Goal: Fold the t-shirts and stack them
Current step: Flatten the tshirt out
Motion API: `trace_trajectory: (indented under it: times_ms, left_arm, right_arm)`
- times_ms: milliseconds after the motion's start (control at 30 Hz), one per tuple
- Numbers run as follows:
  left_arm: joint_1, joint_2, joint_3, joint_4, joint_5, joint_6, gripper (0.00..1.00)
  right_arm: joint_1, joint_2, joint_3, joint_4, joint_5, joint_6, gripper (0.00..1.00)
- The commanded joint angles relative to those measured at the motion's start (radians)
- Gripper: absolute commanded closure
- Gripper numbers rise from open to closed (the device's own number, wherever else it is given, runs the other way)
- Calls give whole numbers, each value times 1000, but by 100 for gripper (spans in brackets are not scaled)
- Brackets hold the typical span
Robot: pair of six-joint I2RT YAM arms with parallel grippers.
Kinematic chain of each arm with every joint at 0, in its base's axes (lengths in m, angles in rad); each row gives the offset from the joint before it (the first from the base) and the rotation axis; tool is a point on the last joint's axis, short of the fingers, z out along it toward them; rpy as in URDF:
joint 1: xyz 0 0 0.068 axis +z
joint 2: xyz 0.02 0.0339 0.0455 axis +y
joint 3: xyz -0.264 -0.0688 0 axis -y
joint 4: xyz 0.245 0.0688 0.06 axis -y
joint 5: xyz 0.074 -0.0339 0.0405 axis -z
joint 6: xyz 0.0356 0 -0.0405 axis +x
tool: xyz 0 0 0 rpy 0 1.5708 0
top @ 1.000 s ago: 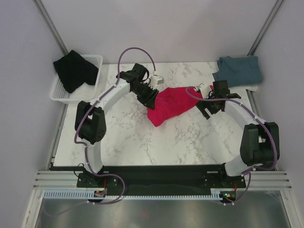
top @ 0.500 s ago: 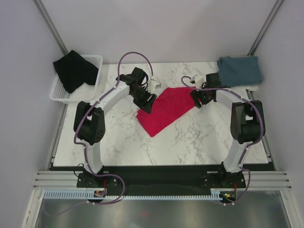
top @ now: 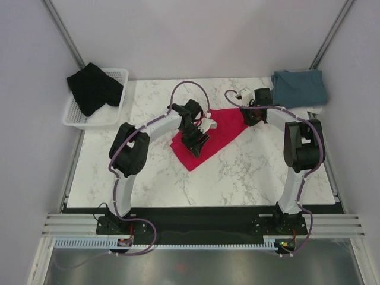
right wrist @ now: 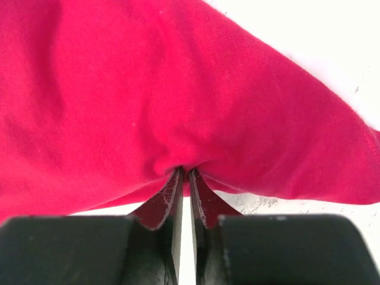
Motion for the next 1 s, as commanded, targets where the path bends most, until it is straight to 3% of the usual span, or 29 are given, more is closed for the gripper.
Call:
trace_trajectory:
  times_ms: [0, 100, 167, 233, 500, 667, 833, 967]
  left_arm:
    - [5, 20, -5, 17, 8, -12, 45]
    - [5, 50, 1, 20, -14, -14, 46]
    - [5, 66, 17, 21, -23, -11, 69]
    - [5, 70, 24, 21, -34, -6, 98]
    - [7, -116, -11, 31, -83, 9, 98]
    - [5, -388, -51, 17, -115, 47, 98]
    - [4, -619, -40, -54, -113, 75, 98]
    - [18, -620, 6, 30, -228, 135, 98]
  right_arm:
    - [5, -5, 32, 42, -24, 25, 85]
    - [3, 2, 24, 44, -29, 32, 95]
    - [5, -1, 20, 45, -29, 38, 100]
    - [3, -9, 12, 45, -29, 42, 100]
    - [3, -219, -55, -6, -32, 38, 100]
    - [2, -463, -66, -135, -105, 42, 100]
    - [13, -615, 62, -292, -180, 53, 100]
    - [23, -592, 132, -249, -153, 79, 100]
